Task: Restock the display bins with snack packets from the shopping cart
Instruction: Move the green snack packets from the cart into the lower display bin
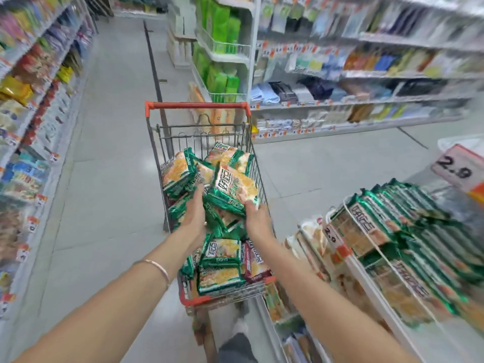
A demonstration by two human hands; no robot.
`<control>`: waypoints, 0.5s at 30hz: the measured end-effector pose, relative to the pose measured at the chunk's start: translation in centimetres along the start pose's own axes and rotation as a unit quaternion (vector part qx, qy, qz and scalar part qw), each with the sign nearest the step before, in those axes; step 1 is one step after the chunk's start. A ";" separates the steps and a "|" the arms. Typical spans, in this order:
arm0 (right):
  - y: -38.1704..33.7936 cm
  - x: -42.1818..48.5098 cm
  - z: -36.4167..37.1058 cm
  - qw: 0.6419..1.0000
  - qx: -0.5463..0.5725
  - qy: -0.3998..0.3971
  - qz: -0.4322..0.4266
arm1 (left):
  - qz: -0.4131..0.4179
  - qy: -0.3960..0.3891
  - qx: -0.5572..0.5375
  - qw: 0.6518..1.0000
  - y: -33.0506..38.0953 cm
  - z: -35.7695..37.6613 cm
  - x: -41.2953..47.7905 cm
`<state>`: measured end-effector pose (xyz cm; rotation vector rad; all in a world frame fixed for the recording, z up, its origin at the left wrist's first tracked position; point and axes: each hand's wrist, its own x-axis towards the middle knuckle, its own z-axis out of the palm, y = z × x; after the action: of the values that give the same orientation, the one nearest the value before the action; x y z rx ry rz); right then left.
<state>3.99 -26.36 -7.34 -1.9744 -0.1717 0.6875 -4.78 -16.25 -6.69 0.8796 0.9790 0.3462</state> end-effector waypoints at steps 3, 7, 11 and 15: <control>0.8 -2.2 -1.1 0.997 -0.058 0.049 -0.028 | 0.023 -0.019 0.037 0.999 -3.8 -0.2 5.0; 0.9 -3.6 -3.8 0.994 -0.073 0.077 -0.018 | 0.049 -0.036 0.058 0.996 -3.9 4.1 -1.2; 1.7 -3.8 -8.5 0.994 -0.084 0.064 0.000 | 0.087 0.018 0.185 0.979 -4.6 7.3 -5.0; 1.9 -3.9 -17.0 0.990 -0.090 0.084 -0.073 | 0.089 -0.053 0.243 0.964 -4.9 9.3 -5.8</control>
<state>9.54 -42.01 -1.59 -2.1578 -0.2801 0.4208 -0.73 -27.36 -4.76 1.4260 0.9003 0.2085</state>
